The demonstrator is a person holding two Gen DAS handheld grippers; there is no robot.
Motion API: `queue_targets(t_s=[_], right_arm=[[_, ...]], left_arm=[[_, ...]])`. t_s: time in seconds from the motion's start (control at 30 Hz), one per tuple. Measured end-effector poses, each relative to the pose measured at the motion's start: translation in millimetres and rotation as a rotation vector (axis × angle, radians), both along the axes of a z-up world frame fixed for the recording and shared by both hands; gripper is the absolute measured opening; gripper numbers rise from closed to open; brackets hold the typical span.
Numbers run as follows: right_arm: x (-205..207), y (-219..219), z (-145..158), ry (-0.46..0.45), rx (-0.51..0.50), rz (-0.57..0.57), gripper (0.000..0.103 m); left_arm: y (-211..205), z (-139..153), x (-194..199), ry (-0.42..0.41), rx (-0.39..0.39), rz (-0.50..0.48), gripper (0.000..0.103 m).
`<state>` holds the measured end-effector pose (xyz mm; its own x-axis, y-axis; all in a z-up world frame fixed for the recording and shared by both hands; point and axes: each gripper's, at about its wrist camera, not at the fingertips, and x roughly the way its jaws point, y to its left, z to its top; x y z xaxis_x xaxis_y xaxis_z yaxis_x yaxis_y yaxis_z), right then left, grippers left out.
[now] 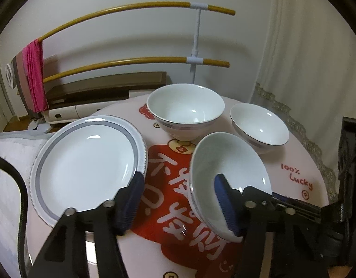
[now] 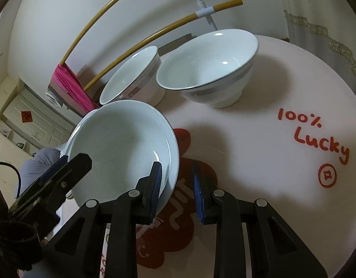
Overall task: Organize plates and bowls
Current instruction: 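Lift the white bowl by its rim with both tools, then carry the held bowl over another white bowl and lower it inside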
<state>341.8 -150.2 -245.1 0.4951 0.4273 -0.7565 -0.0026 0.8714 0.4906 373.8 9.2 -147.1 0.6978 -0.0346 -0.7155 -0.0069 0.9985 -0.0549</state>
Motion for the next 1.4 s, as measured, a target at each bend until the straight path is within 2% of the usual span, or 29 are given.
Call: queue_targets(t_s=[0.13, 0.23, 0.3, 0.33, 0.37, 0.67, 0.93, 1.13, 1.4], right_arm=[[0.4, -4.1, -5.3, 0.01, 0.012, 0.002, 0.026], [1.0, -5.4, -6.9, 0.001, 0.046, 0.019, 0.026], [0.7, -2.7, -5.4, -0.011, 0.045, 0.032, 0.023], [0.5, -1.7, -4.3, -0.017, 0.041, 0.042, 0.014], [0.6, -0.2, -4.0, -0.02, 0.046, 0.051, 0.012], [-13.6, 2.3, 11.7, -0.07, 0.022, 0.047, 0.012], [-36.8, 13.3, 49.6, -0.139, -0.002, 0.054, 0.012], [-41.6, 46.5, 73.3, -0.186, -0.025, 0.09, 0.012], [-35.8, 98.5, 79.2, -0.194, -0.056, 0.156, 0.012]], left_arm=[[-0.8, -4.5, 8.6, 0.023, -0.007, -0.016, 0.035], [-2.6, -8.3, 12.5, 0.03, -0.026, -0.038, 0.007], [-3.6, -8.5, 13.1, 0.021, -0.016, -0.038, 0.007], [-4.0, -8.2, 12.9, 0.014, -0.022, -0.048, 0.007], [-4.1, -7.7, 12.5, 0.01, -0.018, -0.048, 0.006], [-0.4, 1.6, -2.6, -0.021, -0.03, -0.057, 0.005], [18.8, 29.8, -34.6, -0.102, -0.053, -0.051, 0.005], [48.3, 44.3, -60.4, -0.153, -0.066, -0.017, 0.005], [99.8, 40.5, -83.8, -0.161, -0.093, 0.043, 0.005]])
